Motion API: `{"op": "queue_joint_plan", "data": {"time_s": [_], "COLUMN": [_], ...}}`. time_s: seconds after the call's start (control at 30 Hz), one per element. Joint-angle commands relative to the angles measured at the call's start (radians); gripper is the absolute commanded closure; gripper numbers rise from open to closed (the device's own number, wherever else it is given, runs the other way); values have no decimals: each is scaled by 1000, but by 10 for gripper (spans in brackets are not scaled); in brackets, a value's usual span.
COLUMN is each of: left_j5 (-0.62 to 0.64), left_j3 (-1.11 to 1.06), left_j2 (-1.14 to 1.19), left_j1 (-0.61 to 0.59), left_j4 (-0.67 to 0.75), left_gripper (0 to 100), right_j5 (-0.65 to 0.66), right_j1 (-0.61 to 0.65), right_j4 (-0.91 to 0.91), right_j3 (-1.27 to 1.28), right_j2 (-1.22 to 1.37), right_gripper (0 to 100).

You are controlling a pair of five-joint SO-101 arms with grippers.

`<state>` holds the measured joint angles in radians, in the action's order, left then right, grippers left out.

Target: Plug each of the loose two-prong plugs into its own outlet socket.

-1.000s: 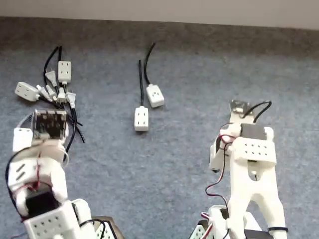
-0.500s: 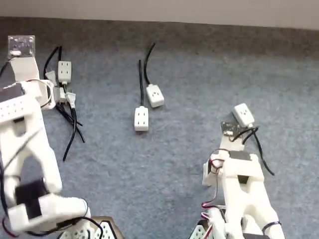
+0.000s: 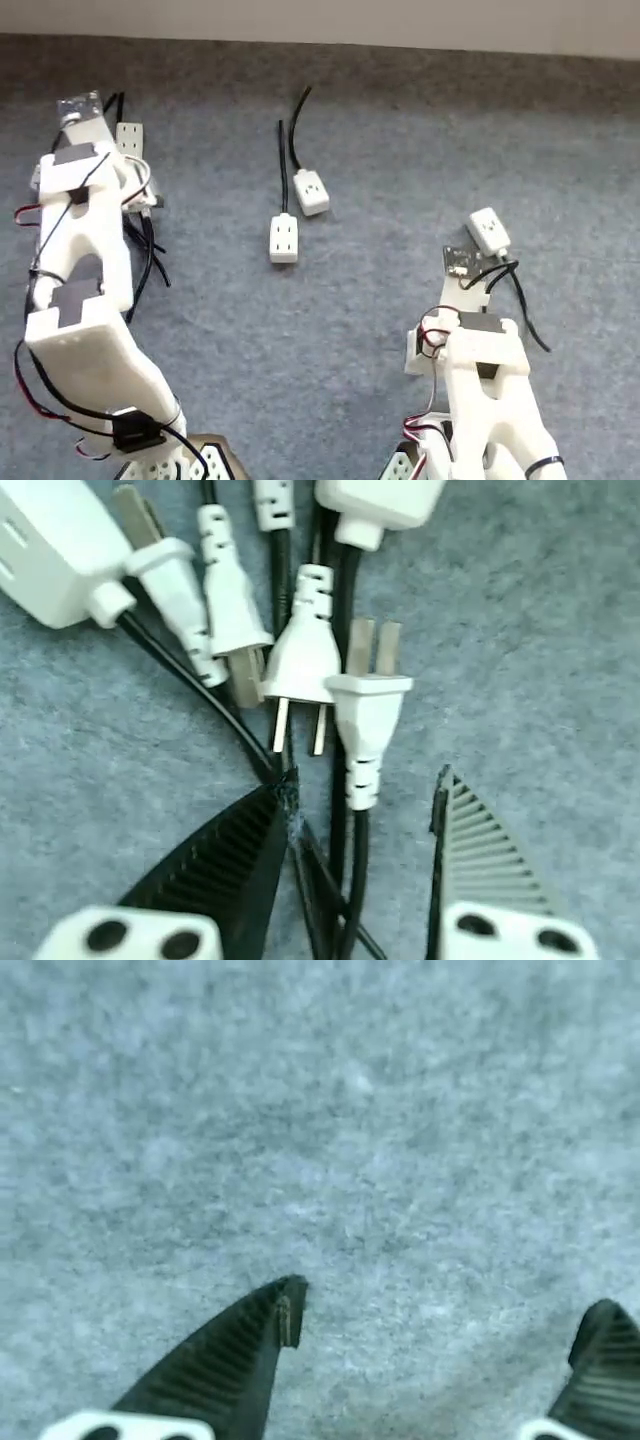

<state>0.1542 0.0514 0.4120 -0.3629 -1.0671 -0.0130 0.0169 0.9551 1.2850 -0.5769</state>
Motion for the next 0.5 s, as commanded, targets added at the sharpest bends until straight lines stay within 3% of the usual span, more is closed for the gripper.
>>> {"op": "queue_joint_plan", "data": {"time_s": [0.0,0.23,0.47], "left_j5": [40,86,84], "left_j3": [41,-62,-33], "left_j2": [-4,-4,-21], "left_j1": [65,76,18], "left_j4": [2,178,192], "left_gripper": [773,773,769], "right_j5": [8,8,8], "right_j1": [-10,-10,-10], "right_j4": [-38,-38,-38], "right_j3": [5,7,7], "right_j2": [1,1,1], "right_gripper": [592,592,592]}}
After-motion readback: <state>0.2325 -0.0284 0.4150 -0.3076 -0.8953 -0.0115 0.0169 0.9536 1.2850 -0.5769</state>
